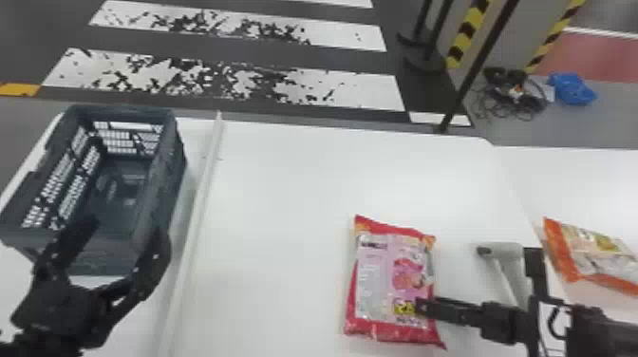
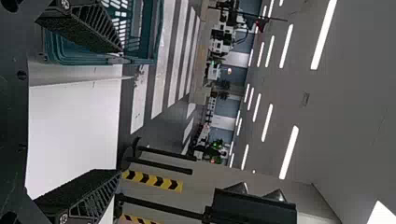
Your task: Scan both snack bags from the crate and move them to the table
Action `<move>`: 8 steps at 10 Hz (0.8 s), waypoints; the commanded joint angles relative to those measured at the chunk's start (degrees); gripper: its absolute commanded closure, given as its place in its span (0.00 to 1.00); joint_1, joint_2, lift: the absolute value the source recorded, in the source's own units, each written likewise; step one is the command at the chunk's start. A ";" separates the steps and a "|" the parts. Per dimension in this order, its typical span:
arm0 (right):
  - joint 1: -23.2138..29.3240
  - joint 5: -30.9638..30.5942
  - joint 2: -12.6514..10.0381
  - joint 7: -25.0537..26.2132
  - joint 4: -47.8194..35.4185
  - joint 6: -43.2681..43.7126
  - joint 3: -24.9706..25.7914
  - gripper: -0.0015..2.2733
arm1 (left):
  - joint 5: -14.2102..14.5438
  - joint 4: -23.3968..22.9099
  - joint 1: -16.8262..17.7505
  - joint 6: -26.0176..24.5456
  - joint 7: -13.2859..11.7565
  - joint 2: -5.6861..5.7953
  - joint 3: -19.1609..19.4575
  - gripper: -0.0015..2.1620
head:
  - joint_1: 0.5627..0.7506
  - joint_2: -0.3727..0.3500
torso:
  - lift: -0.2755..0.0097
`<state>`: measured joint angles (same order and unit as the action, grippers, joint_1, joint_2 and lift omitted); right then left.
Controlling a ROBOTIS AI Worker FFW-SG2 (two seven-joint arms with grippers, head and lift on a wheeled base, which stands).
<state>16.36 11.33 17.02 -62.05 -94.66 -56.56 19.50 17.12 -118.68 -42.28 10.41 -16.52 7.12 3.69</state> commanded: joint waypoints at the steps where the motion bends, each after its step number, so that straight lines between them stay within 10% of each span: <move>1: -0.19 -3.07 0.03 -0.01 -0.08 0.70 -1.92 0.34 | 0.02 0.02 0.09 0.00 0.00 0.00 0.00 0.03 | 0.70 0.35 | 0.66; 2: -0.28 -5.97 -0.15 0.96 -0.08 0.87 -3.06 0.86 | 0.02 0.02 0.09 0.00 0.00 0.08 0.00 0.03 | 0.70 0.36 | 0.66; 3: -0.28 -8.43 -0.59 2.28 -0.08 3.51 -3.41 0.98 | 0.11 0.02 0.09 0.00 0.00 0.08 0.00 0.03 | 0.70 0.36 | 0.66; 8: 5.35 -0.08 -2.43 3.86 -10.02 3.34 4.50 0.98 | 0.02 0.29 0.09 0.00 -0.09 0.08 -0.09 0.03 | 0.70 0.31 | 0.66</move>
<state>20.86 9.87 14.80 -58.14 -102.81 -52.88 22.98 17.16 -118.38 -42.19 10.41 -16.61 7.19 3.61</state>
